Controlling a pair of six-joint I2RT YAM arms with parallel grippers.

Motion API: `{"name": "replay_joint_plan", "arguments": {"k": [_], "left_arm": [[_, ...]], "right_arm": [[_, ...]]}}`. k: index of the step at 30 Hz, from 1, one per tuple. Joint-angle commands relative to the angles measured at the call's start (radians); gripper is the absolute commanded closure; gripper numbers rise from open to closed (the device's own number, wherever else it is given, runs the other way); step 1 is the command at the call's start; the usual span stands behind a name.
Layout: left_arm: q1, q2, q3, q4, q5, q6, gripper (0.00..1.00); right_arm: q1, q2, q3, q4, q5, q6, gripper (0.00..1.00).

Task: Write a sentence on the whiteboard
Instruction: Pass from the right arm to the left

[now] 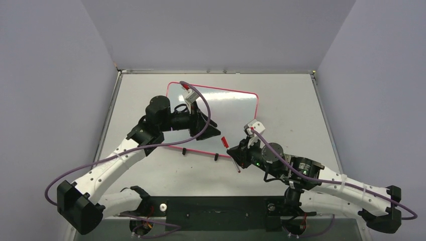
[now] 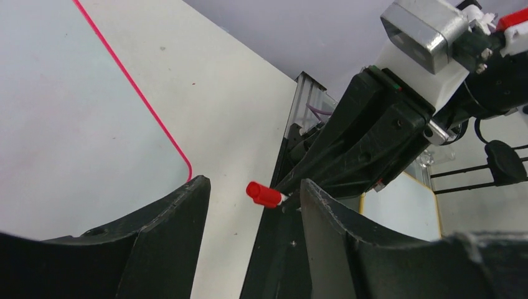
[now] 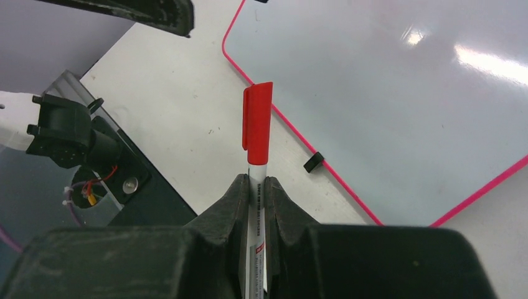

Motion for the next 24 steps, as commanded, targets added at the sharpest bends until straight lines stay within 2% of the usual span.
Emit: {"name": "replay_joint_plan", "arguments": {"k": [1,15,24], "left_arm": [[-0.007,0.022,0.027,0.14,0.021,-0.096,0.49],[-0.011,0.056,-0.036,0.258,0.024,-0.235,0.61],[-0.027,0.015,-0.069,0.242,0.042,-0.224,0.61]], "right_arm": [[0.006,0.028,0.059,0.092,-0.047,-0.091,1.0],[0.005,0.062,0.105,0.105,-0.055,-0.15,1.0],[0.005,0.085,0.123,0.12,-0.026,-0.169,1.0]]}}
